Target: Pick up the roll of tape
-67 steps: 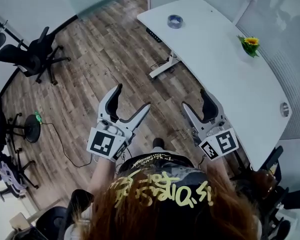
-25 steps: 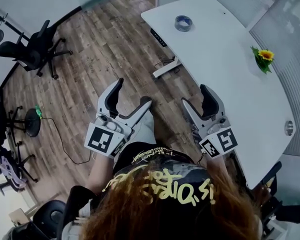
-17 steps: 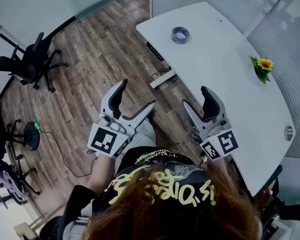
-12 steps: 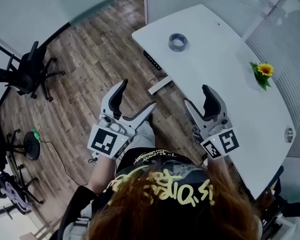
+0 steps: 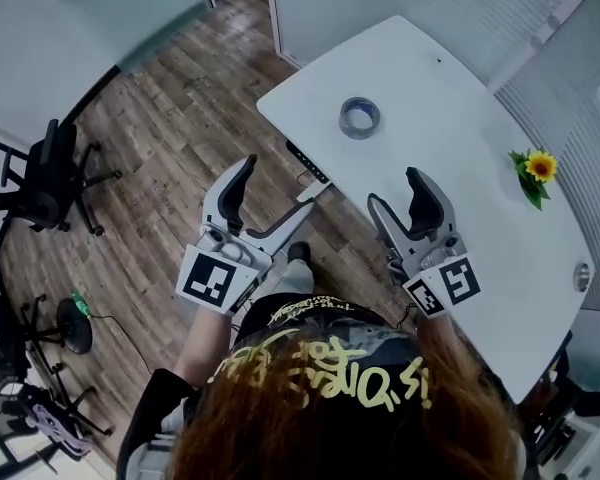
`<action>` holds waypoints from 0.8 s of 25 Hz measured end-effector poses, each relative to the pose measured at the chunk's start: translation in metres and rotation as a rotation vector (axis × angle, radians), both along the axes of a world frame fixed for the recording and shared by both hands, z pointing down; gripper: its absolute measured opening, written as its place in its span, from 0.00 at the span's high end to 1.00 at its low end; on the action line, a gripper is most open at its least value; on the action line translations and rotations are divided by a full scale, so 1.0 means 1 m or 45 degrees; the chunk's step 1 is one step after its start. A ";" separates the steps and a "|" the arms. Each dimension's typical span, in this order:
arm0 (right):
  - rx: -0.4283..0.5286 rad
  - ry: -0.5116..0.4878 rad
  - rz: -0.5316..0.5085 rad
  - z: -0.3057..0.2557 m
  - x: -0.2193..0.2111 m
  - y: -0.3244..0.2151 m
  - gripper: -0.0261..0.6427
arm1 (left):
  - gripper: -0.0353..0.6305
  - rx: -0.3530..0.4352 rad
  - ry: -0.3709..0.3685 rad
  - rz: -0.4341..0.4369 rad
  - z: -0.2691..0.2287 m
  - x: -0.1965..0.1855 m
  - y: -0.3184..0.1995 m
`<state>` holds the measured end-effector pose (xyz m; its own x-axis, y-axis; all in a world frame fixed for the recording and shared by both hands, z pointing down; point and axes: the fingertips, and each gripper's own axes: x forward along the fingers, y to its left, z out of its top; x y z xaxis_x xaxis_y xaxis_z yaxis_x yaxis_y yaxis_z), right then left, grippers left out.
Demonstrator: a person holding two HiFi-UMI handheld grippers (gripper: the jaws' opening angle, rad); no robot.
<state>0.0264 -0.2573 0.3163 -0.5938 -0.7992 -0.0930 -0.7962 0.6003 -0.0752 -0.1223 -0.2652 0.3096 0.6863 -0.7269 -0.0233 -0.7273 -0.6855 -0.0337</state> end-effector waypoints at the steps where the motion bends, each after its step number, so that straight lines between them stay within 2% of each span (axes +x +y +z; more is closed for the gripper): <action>1: -0.004 0.001 0.010 0.001 -0.001 -0.008 0.53 | 0.35 -0.005 0.001 0.012 0.001 -0.001 -0.010; 8: -0.017 0.008 0.096 -0.002 -0.015 -0.055 0.53 | 0.35 -0.004 0.000 0.108 -0.002 -0.013 -0.069; 20: -0.004 0.016 0.252 0.002 0.001 -0.114 0.53 | 0.35 -0.015 -0.019 0.299 0.010 0.010 -0.146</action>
